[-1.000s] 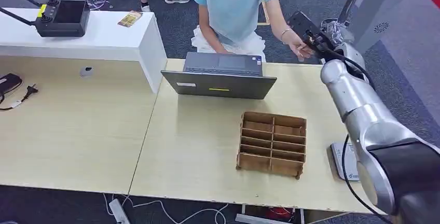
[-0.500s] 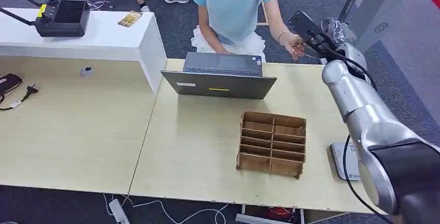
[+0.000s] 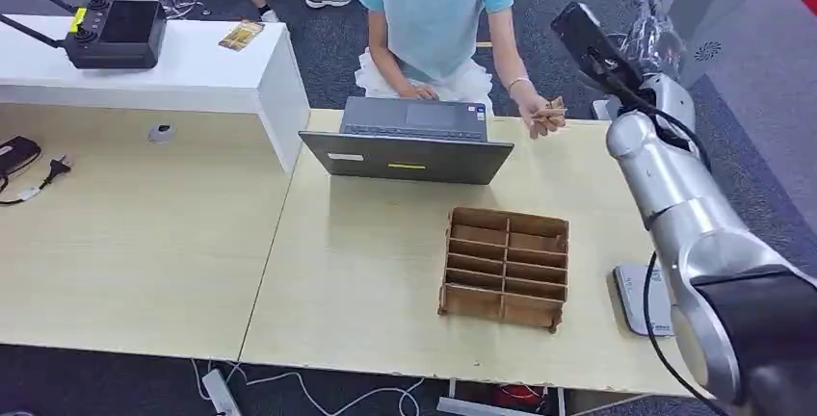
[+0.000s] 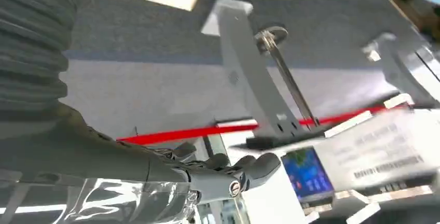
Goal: Pass the card to the sensor for recognition and then transmit it.
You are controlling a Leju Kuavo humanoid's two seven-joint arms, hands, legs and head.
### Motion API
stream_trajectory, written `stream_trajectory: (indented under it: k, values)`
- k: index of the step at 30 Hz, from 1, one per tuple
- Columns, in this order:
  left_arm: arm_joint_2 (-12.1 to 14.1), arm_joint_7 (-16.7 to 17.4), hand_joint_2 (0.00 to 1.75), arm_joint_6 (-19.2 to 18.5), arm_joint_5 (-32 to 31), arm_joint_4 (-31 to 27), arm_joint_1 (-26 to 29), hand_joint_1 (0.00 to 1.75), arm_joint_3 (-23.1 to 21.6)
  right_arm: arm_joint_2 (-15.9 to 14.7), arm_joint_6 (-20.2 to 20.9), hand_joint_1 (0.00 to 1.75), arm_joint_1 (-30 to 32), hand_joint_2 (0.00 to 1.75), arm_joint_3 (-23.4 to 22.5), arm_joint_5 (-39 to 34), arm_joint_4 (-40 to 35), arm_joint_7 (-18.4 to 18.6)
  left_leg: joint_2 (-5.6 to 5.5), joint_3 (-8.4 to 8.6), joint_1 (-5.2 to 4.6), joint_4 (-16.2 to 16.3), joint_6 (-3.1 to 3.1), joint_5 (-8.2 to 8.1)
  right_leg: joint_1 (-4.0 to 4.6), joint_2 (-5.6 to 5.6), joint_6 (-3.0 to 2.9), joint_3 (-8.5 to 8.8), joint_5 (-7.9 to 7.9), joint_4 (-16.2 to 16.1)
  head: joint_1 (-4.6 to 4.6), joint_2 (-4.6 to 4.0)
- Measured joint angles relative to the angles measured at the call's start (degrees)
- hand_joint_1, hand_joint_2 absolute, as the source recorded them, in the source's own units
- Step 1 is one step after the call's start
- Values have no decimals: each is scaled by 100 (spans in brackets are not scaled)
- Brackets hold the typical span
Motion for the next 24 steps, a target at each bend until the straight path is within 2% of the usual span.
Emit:
stream_trajectory:
  k: [4, 7, 14, 24]
  values:
    - [0, -42, 0, 18, 11, 2, 5, 0, 0, -46, -179, 0, 285, 175, -77, 0, -556, -95, 0, -1, 0, 0, 0, 0, 0, 0, 0, 0, 0, 0, -2, 0]
    - [0, -53, 0, 39, 37, 2, 11, 0, 0, -48, -277, 0, 591, 175, -182, -171, -1122, -299, 0, -1, 0, -1, 0, 0, 0, 0, 0, 0, 0, 0, -2, 0]
    - [4, -53, 0, 94, 131, 0, 18, 0, 2, -48, -198, 0, 1242, 175, -431, -1128, -2490, -856, -1, -2, 0, -1, 0, -1, 0, -1, 0, 0, -1, 0, -2, 0]
    - [11, -40, 0, 142, 227, 0, 49, 0, 13, -101, 73, 0, 2099, 175, -669, -2606, -4195, -1352, -1, -2, 0, -1, 0, -1, 0, -2, 1, 0, -1, -1, -2, 0]
